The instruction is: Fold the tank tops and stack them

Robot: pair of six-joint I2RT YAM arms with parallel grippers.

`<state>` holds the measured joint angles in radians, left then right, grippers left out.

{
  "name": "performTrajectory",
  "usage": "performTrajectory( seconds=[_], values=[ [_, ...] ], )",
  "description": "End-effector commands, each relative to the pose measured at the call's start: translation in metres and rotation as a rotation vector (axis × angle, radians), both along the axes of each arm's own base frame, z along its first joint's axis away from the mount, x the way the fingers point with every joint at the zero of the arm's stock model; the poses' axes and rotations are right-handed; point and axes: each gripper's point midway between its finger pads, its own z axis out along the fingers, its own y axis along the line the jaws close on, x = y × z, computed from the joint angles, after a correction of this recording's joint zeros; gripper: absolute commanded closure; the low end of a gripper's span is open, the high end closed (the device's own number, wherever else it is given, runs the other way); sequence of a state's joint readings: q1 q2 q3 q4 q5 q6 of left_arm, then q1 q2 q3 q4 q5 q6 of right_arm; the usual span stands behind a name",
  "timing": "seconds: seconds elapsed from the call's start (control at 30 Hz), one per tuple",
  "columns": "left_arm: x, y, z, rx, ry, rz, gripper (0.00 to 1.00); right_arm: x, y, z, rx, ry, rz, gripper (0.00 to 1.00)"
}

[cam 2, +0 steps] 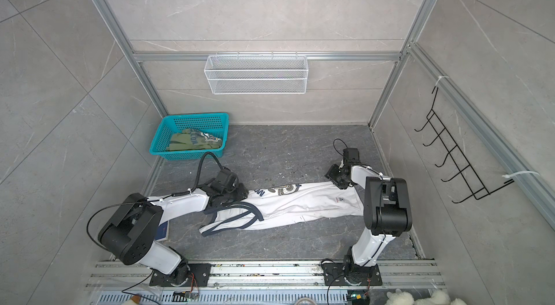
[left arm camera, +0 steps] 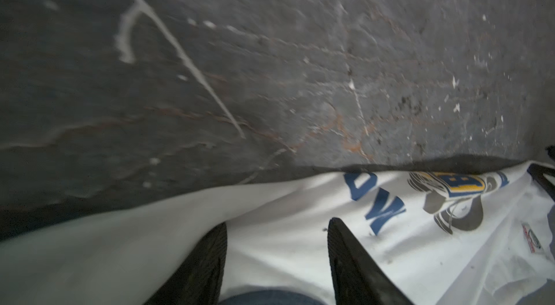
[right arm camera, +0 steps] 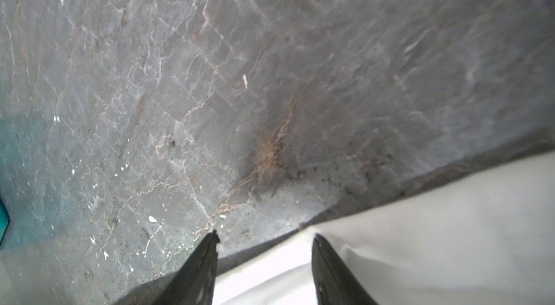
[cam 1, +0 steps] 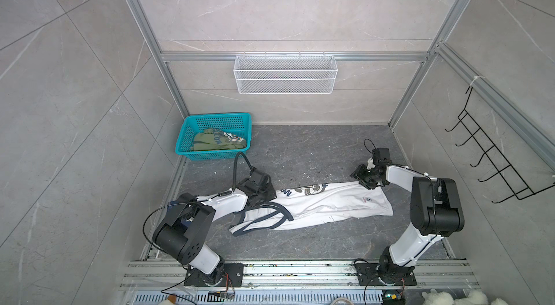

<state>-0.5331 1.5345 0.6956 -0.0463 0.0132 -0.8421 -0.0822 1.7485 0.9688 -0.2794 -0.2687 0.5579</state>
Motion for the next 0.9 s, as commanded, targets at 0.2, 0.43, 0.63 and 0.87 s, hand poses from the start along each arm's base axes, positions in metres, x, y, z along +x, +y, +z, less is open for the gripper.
performTrajectory(
  seconds=[0.2,0.43,0.63,0.87],
  values=[
    [-0.008,0.075,0.015,0.172,0.034,0.094,0.42,-0.025,-0.032,0.006,-0.083,0.050,-0.078,0.46],
    [-0.029,0.008,0.072,0.204,-0.068,-0.014,0.41,-0.037,0.012,0.060,-0.158,-0.024,0.154,0.46],
    [-0.039,-0.051,0.046,0.151,0.012,-0.083,0.40,-0.052,0.026,0.048,-0.116,0.017,0.194,0.46],
    [-0.026,-0.058,0.018,0.221,0.064,-0.094,0.41,-0.068,0.037,0.022,-0.016,0.078,0.155,0.46]
  ],
)
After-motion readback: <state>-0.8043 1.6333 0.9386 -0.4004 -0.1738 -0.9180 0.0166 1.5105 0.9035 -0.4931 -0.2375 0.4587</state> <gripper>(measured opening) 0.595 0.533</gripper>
